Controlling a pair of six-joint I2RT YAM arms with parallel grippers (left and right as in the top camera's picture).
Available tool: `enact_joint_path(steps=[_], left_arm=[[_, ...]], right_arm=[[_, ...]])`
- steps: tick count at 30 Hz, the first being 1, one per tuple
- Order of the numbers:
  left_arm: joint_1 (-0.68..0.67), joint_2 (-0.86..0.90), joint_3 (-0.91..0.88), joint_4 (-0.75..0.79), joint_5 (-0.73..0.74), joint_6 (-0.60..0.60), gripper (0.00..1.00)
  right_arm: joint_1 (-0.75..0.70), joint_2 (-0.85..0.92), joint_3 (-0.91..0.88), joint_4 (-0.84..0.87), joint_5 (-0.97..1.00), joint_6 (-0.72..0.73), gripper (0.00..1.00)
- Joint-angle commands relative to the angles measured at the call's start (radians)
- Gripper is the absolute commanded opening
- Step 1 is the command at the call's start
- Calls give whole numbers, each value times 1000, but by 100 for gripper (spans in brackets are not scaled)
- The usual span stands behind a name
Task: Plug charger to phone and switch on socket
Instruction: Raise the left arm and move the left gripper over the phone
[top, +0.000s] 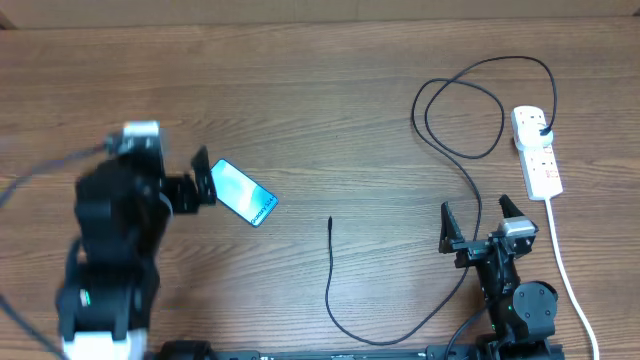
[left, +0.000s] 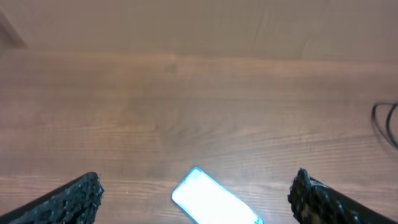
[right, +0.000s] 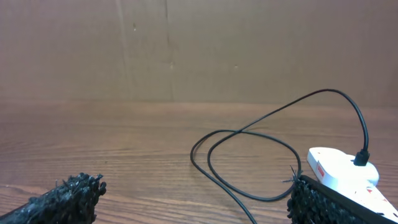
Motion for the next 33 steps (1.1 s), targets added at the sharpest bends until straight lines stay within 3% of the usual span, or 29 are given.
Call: enact_joint_path(steps=[1,10,16,24,26,30,33], left_arm=[[5,172,188,-109,8,11,100],[-18,610,592,-491,8,-3,100],[-21,769,599,-510,24,-4,99],[-21,966,599,-520,290,-11,100],[-22,1019,599,-491,327,-120,94],[-23,1084,599,-505,264,-365,83],[-41,1123,599,-525,181,-519,86]], right_arm=[[4,-12,-11,7,-6,-5,100],[4,-12,-11,6,-6,-5,100],[4,-12,-11,7,-6,-5,100],[4,-12,-11,7,-6,-5,100],[4,-12,-11,7,-6,-5,100],[4,-12,-11,7,-6,-5,100],[4,-12,-11,7,-6,-5,100]])
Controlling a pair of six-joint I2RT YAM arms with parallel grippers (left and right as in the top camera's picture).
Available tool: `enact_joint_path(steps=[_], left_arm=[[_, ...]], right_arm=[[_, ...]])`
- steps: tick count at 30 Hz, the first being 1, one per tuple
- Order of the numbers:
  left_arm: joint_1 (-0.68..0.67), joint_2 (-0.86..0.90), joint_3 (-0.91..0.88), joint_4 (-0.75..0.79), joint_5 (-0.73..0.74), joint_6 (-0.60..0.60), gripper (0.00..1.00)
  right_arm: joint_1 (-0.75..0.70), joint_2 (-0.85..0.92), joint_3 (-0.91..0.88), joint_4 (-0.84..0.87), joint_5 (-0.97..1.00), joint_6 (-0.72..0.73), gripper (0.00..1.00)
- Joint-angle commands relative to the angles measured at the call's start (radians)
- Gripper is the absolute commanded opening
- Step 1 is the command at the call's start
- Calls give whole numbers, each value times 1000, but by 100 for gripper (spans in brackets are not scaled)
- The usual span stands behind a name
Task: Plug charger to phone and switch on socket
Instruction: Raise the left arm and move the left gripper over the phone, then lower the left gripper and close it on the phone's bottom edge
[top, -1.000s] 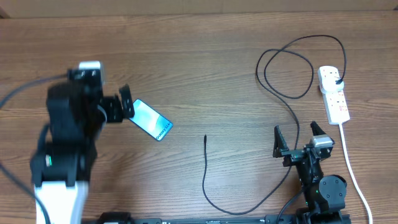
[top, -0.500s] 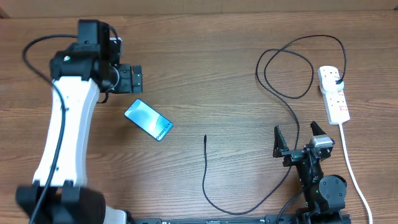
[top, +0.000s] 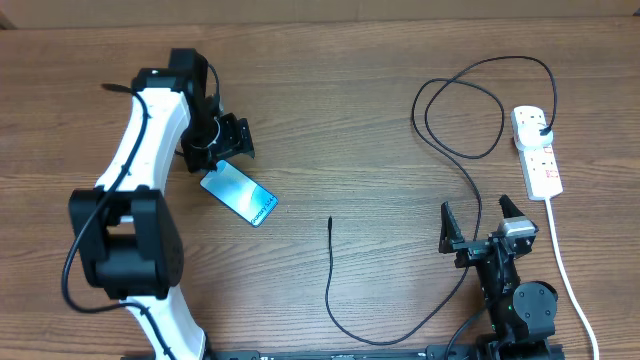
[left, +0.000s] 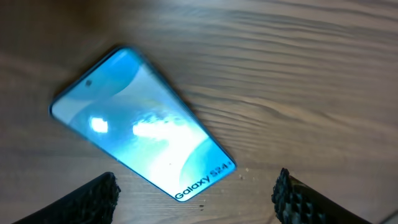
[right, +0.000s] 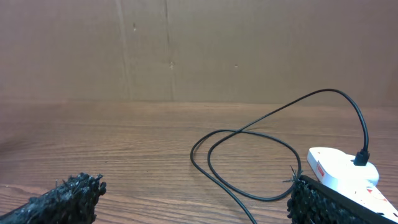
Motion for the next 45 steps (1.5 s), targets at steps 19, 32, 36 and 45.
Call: enact_joint_path(steps=[19,32,36,45], left_arm=[[-193,45,19,-54,-385,-607,100],[-197,43,19,-95,-383,-584,100],[-203,23,19,-112,-376,-551,100],[-219,-174,-134,-64,-368,-542,100]], right_arm=[[4,-12,-11,7,-6,-5,100],[4,-12,-11,6,-6,-5,100],[4,-12,-11,6,-6,-5,100],[4,-12,-11,7,-6,-5,100]])
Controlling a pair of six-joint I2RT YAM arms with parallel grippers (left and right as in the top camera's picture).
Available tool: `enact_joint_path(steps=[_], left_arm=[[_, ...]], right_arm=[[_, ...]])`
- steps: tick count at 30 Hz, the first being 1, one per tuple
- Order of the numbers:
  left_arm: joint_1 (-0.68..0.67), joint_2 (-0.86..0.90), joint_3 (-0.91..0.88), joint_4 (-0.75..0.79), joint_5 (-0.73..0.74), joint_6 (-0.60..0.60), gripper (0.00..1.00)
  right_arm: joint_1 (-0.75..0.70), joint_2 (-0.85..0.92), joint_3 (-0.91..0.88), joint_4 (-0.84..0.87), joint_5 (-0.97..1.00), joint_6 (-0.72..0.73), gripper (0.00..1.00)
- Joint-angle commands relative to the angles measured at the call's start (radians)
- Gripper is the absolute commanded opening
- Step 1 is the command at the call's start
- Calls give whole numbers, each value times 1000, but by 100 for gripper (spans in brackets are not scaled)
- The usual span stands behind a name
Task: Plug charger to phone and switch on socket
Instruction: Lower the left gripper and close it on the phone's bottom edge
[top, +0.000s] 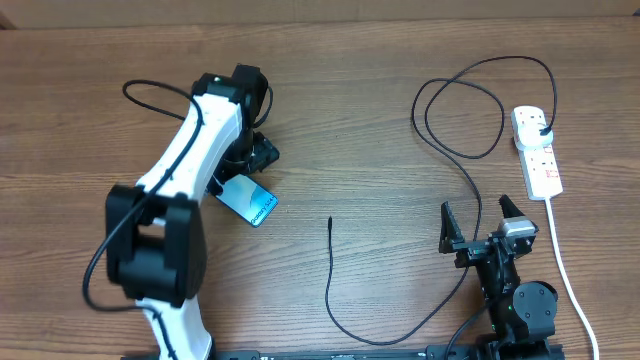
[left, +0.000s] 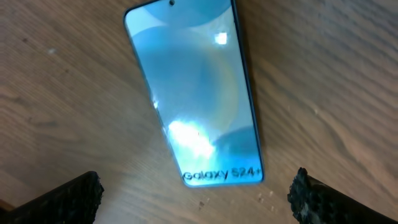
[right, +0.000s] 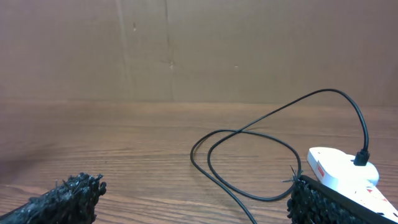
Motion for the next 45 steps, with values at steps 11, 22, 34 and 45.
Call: enact_joint_path(steps=[11,22,34,45], left_arm=[[-9,-289,-366,300,61,-83,100],[-5,-289,-453,387,39,-246,99],[30,-251,-453,438,35,-261,100],[42,-194,-453,464,31,-245,100]], right_arm=[[4,-12,-11,6,-5,-5,100],[4,-12,-11,6,-5,-5,100],[4,-12,-11,6,-5,-5,100],[4,-12,-11,6,-5,-5,100]])
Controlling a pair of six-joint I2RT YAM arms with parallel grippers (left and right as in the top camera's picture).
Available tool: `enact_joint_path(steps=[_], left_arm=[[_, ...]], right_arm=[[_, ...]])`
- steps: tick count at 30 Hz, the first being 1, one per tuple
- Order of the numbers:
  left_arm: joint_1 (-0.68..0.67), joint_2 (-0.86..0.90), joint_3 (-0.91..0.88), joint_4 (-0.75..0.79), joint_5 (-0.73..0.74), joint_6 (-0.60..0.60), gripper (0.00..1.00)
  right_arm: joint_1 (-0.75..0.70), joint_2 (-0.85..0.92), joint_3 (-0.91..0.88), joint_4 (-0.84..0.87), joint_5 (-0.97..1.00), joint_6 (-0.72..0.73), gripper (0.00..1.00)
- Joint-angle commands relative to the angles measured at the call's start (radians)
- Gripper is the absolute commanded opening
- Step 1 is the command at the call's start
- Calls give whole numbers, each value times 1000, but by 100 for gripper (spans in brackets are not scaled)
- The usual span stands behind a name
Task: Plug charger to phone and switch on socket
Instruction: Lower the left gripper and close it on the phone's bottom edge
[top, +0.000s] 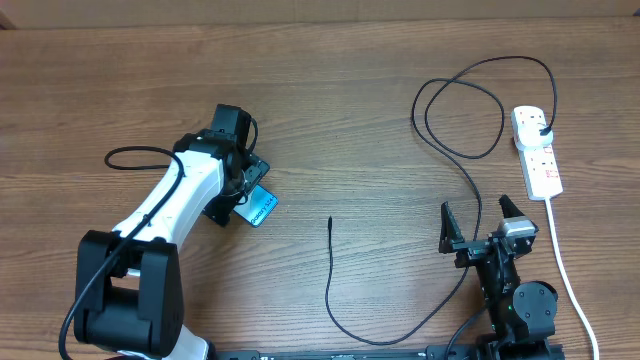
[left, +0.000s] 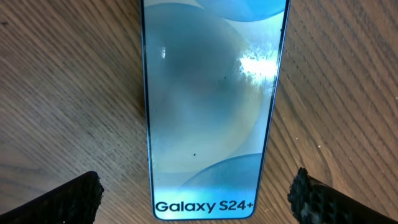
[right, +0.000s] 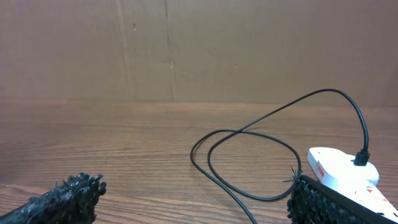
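Note:
A blue-screened phone (left: 208, 106) marked Galaxy S24+ lies flat on the wooden table; overhead only its corner (top: 262, 208) shows under the left arm. My left gripper (left: 196, 198) hangs open right over it, a finger on each side. The black charger cable (top: 470, 170) loops across the table, its free plug tip (top: 330, 221) lying right of the phone. Its other end is plugged into the white socket strip (top: 536, 150) at the far right. My right gripper (right: 196, 199) rests open near the front edge, the cable (right: 249, 155) and socket strip (right: 345, 171) ahead of it.
The white lead of the socket strip (top: 565, 270) runs down the right side to the front edge, close to the right arm's base (top: 515, 300). A brown wall (right: 199, 50) stands behind the table.
My left gripper has come down closer over the phone and turned, so the phone now lies lengthwise between its open fingers. The left arm has swung nearer. The right arm has not moved.
At first my left gripper was low at the left of the phone. Then it stood behind and above the phone, then more over it, and now hangs close above it, open throughout. Phone, cable and right arm have kept their places.

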Motion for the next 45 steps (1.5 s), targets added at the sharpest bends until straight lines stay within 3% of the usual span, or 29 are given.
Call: enact_joint_path(steps=[1,23,33,45], left_arm=[[1,27,-7,12,-24,2,100],[10,107,-1,64,8,-5,100],[39,107,123,-66,4,32,100],[39,108,132,-84,5,31,100]], right_arm=[[4,-12,-11,6,-5,-5,100],[4,-12,-11,6,-5,-5,100],[4,-12,-11,6,-5,-5,100],[4,-12,-11,6,-5,-5,100]])
